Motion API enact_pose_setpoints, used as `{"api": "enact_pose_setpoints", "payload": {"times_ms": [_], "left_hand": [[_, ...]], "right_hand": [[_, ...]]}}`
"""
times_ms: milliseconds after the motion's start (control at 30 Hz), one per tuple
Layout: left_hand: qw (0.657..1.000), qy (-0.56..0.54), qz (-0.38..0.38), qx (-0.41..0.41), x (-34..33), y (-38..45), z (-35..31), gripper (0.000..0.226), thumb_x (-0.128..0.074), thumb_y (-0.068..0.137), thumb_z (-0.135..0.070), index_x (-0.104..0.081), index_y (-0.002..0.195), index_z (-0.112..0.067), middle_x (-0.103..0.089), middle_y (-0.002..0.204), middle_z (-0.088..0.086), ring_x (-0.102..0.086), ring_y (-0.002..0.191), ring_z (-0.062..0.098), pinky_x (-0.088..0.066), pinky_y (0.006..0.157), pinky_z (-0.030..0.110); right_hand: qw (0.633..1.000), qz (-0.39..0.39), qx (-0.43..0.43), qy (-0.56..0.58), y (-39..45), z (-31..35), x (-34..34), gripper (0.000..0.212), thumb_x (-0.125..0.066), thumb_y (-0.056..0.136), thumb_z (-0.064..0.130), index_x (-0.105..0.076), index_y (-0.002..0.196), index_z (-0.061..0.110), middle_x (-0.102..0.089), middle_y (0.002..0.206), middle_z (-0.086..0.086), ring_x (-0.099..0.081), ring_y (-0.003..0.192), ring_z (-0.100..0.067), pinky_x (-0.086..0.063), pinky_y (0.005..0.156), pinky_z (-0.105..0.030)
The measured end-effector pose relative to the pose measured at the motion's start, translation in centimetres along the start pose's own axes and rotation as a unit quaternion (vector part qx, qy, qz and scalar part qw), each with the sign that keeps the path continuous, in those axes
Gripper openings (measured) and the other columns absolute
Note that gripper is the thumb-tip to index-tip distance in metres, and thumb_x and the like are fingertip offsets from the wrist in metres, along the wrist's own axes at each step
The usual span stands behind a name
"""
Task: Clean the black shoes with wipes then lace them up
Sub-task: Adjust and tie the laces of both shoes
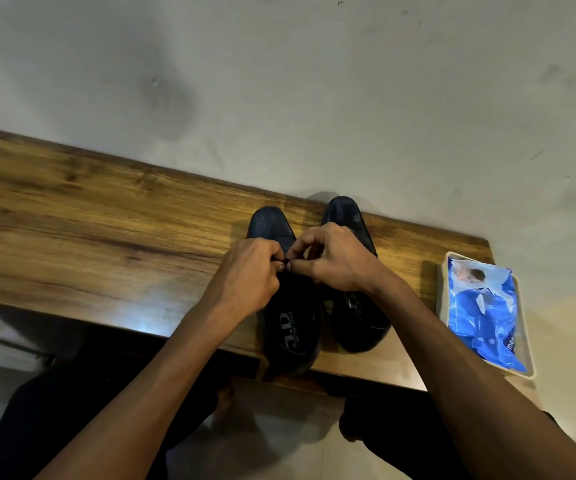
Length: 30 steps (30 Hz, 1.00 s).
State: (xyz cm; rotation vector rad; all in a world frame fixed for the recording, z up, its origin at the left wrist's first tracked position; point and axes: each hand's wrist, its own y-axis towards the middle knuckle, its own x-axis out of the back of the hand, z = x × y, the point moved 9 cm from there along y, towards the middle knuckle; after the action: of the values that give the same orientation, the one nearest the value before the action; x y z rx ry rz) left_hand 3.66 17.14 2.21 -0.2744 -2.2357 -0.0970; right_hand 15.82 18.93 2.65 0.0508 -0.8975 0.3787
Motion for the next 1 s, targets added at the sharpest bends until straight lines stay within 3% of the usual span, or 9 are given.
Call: {"api": "enact_pose_setpoints", "payload": {"times_ms": [100, 300, 367, 467, 633, 833, 1000], "left_hand": [[1.000, 0.006, -0.010, -0.012, 0.2, 0.0, -0.5, 0.014, -0.061, 0.093, -0.011, -0.072, 0.092, -0.018, -0.064, 0.079, 0.000, -0.062, 0.076, 0.018, -0.041, 0.060, 0.027], [0.995, 0.079, -0.030, -0.048, 0.1, -0.5, -1.5, 0.018, -0.055, 0.088, -0.002, -0.068, 0.094, -0.013, -0.052, 0.085, -0.001, -0.056, 0.081, 0.020, -0.036, 0.063, 0.028], [0.998, 0.031, -0.040, -0.031, 0.1, -0.4, -0.9, 0.022, -0.056, 0.089, -0.001, -0.073, 0.096, -0.013, -0.063, 0.087, 0.002, -0.060, 0.081, 0.018, -0.038, 0.063, 0.024], [0.995, -0.080, -0.046, 0.035, 0.2, -0.3, 0.6, 0.015, -0.063, 0.092, -0.009, -0.076, 0.091, -0.017, -0.072, 0.081, -0.002, -0.066, 0.074, 0.011, -0.042, 0.056, 0.017], [0.976, -0.201, -0.026, 0.082, -0.6, -0.1, 1.5, 0.009, -0.069, 0.090, -0.016, -0.077, 0.086, -0.017, -0.072, 0.076, -0.003, -0.067, 0.071, 0.014, -0.053, 0.063, 0.030], [0.936, -0.321, -0.012, 0.145, -1.4, -0.4, 2.1, 0.012, -0.068, 0.092, -0.015, -0.077, 0.084, -0.017, -0.072, 0.075, 0.000, -0.063, 0.063, 0.010, -0.044, 0.053, 0.020], [0.937, -0.320, -0.005, 0.142, -1.4, -0.4, 2.1, 0.013, -0.066, 0.093, -0.017, -0.076, 0.086, -0.019, -0.073, 0.078, -0.001, -0.066, 0.068, 0.009, -0.043, 0.053, 0.019]], "right_hand": [[1.000, 0.006, -0.009, -0.001, 0.1, -0.1, -0.4, 0.006, -0.072, 0.086, 0.031, -0.070, 0.080, 0.031, -0.068, 0.081, 0.016, -0.060, 0.068, 0.007, -0.039, 0.059, -0.010], [0.999, 0.010, -0.038, -0.006, 0.0, -0.4, -1.1, 0.016, -0.063, 0.091, 0.034, -0.066, 0.077, 0.028, -0.069, 0.081, 0.009, -0.064, 0.072, -0.006, -0.053, 0.066, -0.033], [0.999, 0.015, -0.044, 0.005, 0.0, -0.6, -1.1, 0.018, -0.062, 0.092, 0.035, -0.068, 0.078, 0.026, -0.070, 0.080, 0.008, -0.064, 0.069, -0.007, -0.051, 0.063, -0.031], [0.999, -0.009, -0.048, 0.014, 0.0, -0.8, -0.7, 0.012, -0.065, 0.091, 0.033, -0.073, 0.086, 0.025, -0.070, 0.084, 0.012, -0.063, 0.070, 0.000, -0.045, 0.060, -0.017], [0.997, -0.067, -0.037, 0.011, -0.7, -0.7, 0.3, 0.010, -0.067, 0.093, 0.024, -0.076, 0.098, 0.025, -0.071, 0.089, 0.013, -0.065, 0.079, 0.003, -0.048, 0.066, -0.012], [0.995, -0.098, -0.023, 0.005, -1.7, -0.3, 1.0, 0.012, -0.068, 0.091, 0.022, -0.076, 0.099, 0.024, -0.073, 0.089, 0.012, -0.067, 0.081, 0.001, -0.056, 0.072, -0.020], [0.995, -0.098, -0.011, 0.007, -1.9, -0.3, 0.9, 0.016, -0.071, 0.091, 0.037, -0.079, 0.098, 0.025, -0.072, 0.084, 0.014, -0.067, 0.078, 0.001, -0.057, 0.069, -0.025]]}}
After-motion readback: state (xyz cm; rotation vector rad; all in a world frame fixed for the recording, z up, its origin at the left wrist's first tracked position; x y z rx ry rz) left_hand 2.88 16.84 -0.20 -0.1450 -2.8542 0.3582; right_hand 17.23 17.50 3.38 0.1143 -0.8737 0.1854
